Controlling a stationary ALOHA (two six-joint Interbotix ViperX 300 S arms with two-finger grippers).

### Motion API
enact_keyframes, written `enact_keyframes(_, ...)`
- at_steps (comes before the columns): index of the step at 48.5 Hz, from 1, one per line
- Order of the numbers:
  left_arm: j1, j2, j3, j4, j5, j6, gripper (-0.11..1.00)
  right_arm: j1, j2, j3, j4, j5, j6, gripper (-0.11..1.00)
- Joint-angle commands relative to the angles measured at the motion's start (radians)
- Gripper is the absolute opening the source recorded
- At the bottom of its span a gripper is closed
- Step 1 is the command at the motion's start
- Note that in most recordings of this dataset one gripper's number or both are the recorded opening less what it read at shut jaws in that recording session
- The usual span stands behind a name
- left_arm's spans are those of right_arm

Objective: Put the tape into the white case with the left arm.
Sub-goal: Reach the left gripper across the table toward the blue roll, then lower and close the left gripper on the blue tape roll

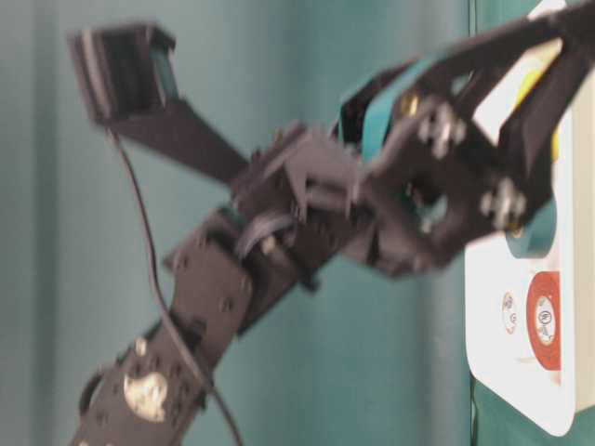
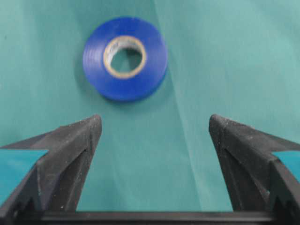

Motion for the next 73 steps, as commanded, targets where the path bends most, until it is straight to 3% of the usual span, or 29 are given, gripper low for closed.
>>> enact_keyframes(1, -0.002, 0.015, -0.077, 0.000, 0.018, 0.003, 0.96, -0.002, 0.005, -0.009, 0.000, -0.011, 0.000, -0.09)
enact_keyframes(18, 0.008, 0.167, -0.253, 0.005, 0.097, 0.012, 0.96, -0.002, 0.003, -0.008, 0.000, -0.011, 0.000, -0.09)
enact_keyframes(36, 0.011, 0.272, -0.365, 0.005, 0.127, 0.012, 0.96, -0.002, 0.003, -0.008, -0.002, -0.011, -0.002, -0.09)
enact_keyframes(67, 0.011, 0.339, -0.420, 0.005, 0.163, 0.011, 0.95, -0.002, 0.003, -0.006, 0.000, -0.014, -0.002, -0.09)
enact_keyframes(73, 0.009, 0.339, -0.420, 0.006, 0.164, 0.011, 0.91, -0.002, 0.005, -0.006, 0.000, -0.014, -0.002, -0.09)
